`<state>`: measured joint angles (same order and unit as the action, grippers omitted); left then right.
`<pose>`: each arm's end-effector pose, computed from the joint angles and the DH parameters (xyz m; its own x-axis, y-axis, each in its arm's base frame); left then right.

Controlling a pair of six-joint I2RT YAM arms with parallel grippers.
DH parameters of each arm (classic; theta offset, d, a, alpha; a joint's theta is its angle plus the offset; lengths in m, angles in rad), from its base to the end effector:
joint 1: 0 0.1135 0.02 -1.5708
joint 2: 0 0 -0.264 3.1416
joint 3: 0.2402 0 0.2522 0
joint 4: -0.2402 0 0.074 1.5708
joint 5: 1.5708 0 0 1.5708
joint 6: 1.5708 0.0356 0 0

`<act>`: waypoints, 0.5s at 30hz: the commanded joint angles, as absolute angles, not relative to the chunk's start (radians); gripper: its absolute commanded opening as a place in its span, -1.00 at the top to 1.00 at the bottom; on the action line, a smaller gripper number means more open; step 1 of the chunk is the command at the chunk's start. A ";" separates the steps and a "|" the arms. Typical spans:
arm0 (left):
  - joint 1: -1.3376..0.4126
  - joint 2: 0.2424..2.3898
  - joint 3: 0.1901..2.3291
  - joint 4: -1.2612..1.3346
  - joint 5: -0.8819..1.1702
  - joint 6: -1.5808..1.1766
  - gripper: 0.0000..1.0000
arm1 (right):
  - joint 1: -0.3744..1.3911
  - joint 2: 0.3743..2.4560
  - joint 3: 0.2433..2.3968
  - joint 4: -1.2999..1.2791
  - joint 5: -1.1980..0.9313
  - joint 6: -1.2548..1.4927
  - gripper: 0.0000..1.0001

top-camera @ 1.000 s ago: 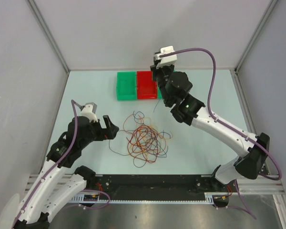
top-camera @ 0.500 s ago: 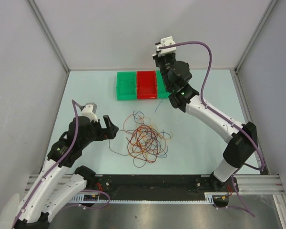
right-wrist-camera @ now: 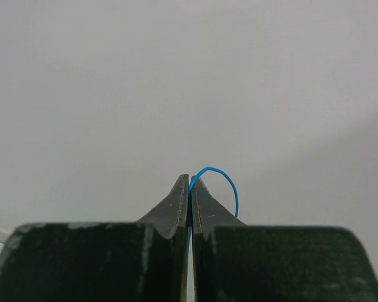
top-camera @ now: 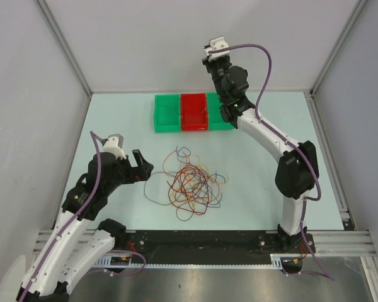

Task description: Untangle the cables

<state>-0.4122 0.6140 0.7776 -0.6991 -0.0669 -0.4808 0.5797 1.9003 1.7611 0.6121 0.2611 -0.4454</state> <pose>0.1204 -0.0500 0.3088 -0.5750 -0.2522 -0.7783 0.0915 0.9255 -0.3675 0.3839 0.2404 0.4381 0.4890 -0.1773 -0.8541 -0.1399 0.9505 -0.2774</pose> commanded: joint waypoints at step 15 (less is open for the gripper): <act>-0.359 0.618 0.770 -0.666 -0.038 -0.480 -0.98 | 0.517 2.028 1.706 0.695 0.196 -0.339 1.00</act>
